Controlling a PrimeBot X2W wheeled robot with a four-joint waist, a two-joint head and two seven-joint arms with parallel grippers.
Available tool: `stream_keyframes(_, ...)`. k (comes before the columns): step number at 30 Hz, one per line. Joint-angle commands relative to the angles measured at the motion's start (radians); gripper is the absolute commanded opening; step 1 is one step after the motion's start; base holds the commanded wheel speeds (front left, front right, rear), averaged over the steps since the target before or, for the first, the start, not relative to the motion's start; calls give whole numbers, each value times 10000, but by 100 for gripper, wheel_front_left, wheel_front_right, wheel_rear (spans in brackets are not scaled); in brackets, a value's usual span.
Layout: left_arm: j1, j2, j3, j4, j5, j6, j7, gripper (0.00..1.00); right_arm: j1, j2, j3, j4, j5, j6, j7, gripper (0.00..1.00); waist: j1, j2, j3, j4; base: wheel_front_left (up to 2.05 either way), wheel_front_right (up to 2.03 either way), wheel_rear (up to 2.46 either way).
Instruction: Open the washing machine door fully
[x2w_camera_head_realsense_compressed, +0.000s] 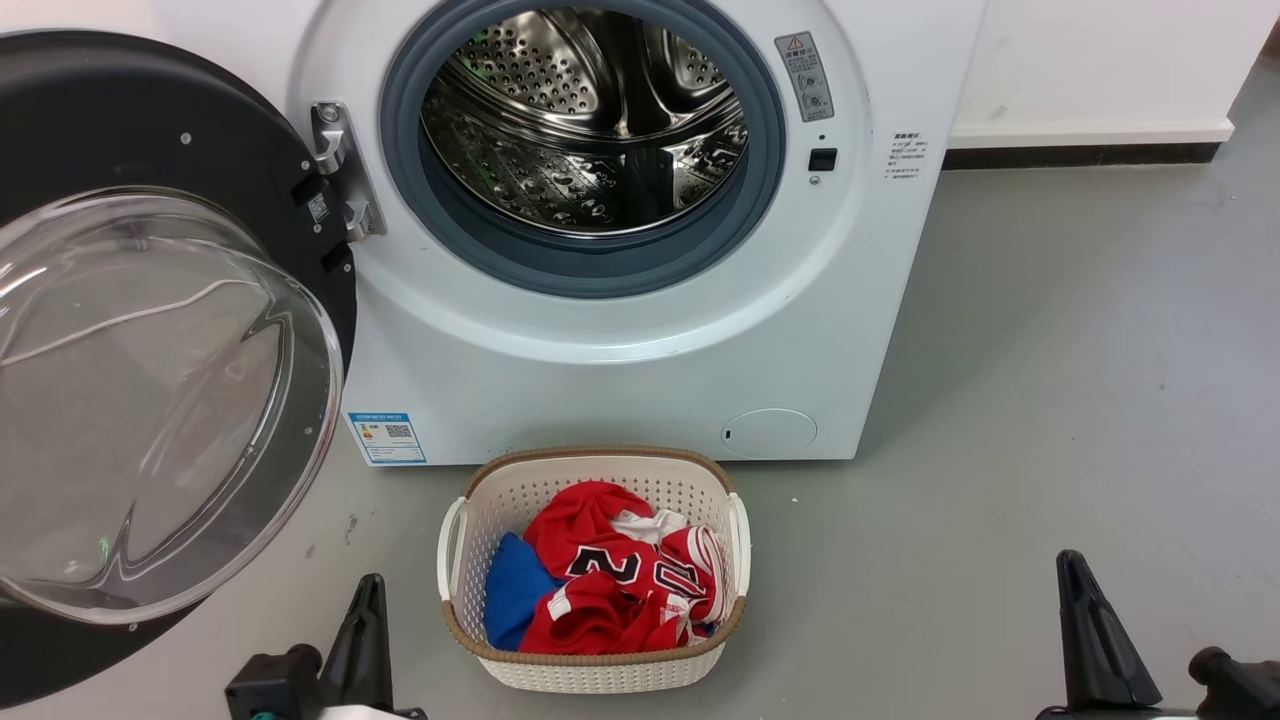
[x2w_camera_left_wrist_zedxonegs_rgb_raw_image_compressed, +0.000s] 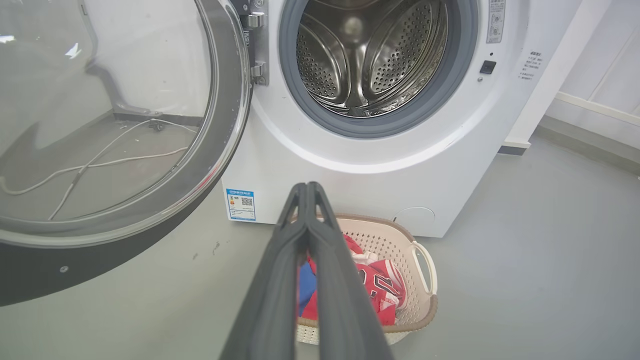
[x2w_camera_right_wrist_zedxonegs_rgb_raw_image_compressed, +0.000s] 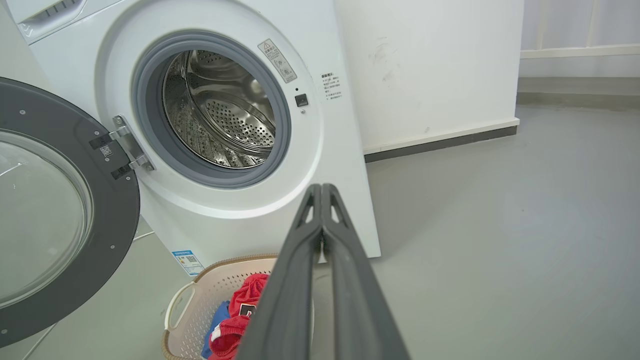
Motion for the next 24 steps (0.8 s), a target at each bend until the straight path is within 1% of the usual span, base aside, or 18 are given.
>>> stream_keyframes(1, -312, 3, 65, -113, -550, -71, 104, 0, -271, -86, 4, -60, 560, 0, 76, 0, 0, 0, 5, 3, 0, 0, 0)
stream_keyframes(11, -543, 2, 185, -29, -2515, -234, 530, 0, -681, -192, 37, 299, 2501, 0, 435, 0, 0, 0, 31, 20, 0, 0, 0)
stream_keyframes(24, -854, 1, 363, 117, -4726, -419, 1055, 0, -1108, -276, 28, 678, 4653, -1, 874, 0, 0, 0, 64, 44, 0, 0, 0)
